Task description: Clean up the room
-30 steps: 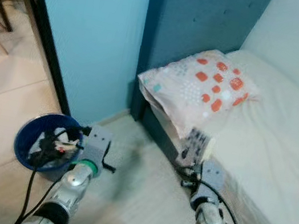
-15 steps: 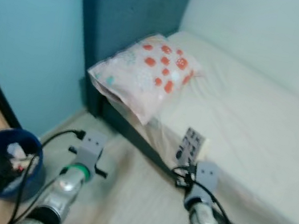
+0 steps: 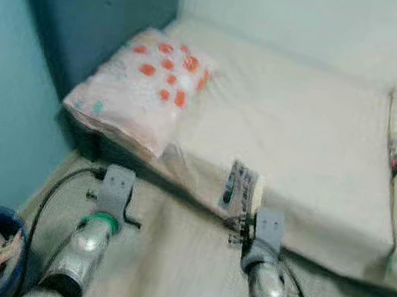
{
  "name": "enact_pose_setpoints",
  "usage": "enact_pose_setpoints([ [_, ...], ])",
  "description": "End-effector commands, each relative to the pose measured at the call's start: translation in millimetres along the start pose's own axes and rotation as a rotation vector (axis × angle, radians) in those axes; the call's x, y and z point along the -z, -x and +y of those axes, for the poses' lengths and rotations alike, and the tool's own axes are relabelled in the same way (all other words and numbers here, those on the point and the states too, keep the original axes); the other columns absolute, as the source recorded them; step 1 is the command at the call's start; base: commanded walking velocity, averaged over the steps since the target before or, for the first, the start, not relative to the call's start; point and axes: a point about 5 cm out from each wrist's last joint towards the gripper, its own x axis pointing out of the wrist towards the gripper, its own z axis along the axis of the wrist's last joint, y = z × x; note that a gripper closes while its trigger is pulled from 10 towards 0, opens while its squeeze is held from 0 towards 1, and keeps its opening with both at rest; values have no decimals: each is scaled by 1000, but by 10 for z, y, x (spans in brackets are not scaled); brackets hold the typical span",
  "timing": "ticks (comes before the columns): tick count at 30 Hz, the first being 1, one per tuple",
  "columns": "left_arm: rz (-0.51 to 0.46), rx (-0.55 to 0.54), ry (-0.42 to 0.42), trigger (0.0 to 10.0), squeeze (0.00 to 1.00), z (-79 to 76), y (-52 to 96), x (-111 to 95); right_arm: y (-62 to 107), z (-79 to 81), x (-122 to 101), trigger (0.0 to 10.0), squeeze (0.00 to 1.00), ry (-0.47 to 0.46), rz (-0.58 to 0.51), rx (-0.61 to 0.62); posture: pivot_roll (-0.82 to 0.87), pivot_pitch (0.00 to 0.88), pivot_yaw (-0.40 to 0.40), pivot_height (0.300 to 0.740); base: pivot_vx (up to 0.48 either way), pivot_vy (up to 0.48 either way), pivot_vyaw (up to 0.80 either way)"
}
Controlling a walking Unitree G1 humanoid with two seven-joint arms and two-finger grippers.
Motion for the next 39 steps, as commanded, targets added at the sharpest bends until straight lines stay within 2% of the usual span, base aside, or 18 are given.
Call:
enact_pose_setpoints([
  [1,11,10,-6,10000,0,-9,26,47,-6,-17,-34,10000,0,-4,-22,12,3,73,21,740,0,0,-800],
  [18,-10,50,-10,10000,0,-37,35,28,-6,-9,-54,10000,0,-23,-39,8,3,70,25,740,0,0,-771],
  [23,-34,84,4,10000,0,-67,50,14,0,14,-70,10000,0,-20,-58,-5,1,66,26,740,52,0,0],
  [39,-47,99,10,10000,0,-77,47,-8,7,15,-64,10000,0,-19,-60,-5,-2,58,29,740,358,0,0],
])
